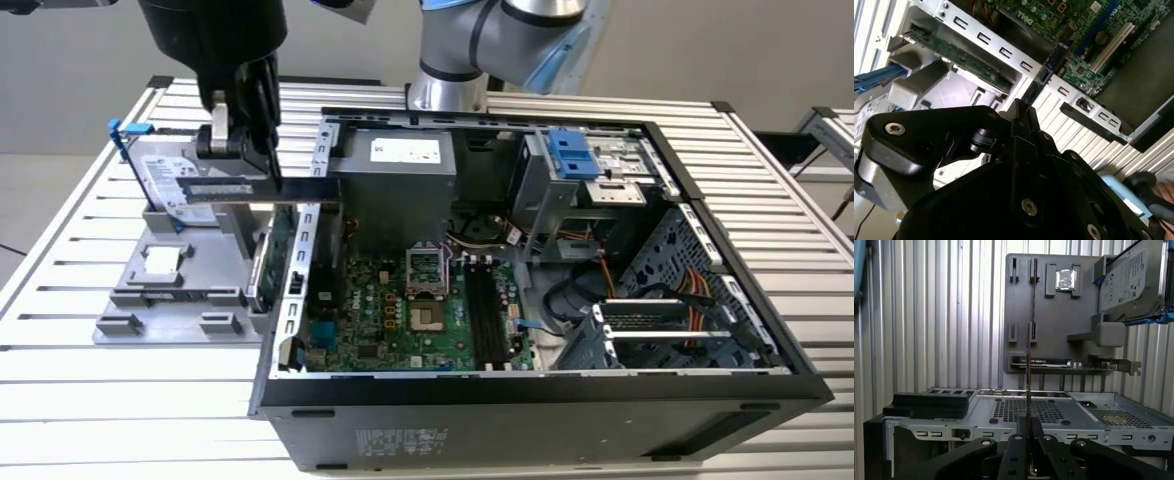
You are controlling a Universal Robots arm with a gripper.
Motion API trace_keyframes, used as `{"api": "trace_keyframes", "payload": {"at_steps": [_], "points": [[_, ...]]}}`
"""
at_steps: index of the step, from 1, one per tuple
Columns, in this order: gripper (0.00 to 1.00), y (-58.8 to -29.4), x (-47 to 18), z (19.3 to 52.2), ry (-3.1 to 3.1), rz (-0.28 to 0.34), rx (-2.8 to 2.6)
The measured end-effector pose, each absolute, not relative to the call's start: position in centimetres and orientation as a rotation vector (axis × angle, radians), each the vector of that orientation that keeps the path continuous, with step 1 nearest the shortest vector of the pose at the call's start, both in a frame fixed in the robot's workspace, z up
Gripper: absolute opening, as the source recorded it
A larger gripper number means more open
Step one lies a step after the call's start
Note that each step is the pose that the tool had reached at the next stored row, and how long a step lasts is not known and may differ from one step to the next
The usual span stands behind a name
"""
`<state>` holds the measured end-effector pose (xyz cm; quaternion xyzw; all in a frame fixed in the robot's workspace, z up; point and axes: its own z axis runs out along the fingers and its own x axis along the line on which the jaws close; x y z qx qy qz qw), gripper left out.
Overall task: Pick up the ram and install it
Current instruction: 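Pick up the ram and move it above insertion slot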
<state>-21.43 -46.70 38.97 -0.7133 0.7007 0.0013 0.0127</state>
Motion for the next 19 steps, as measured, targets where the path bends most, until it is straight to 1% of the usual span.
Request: {"api": "trace_keyframes", "payload": {"at_steps": [19], "points": [[0.0,-46.1,-19.5,39.0,2.184,0.004,-2.223]]}}
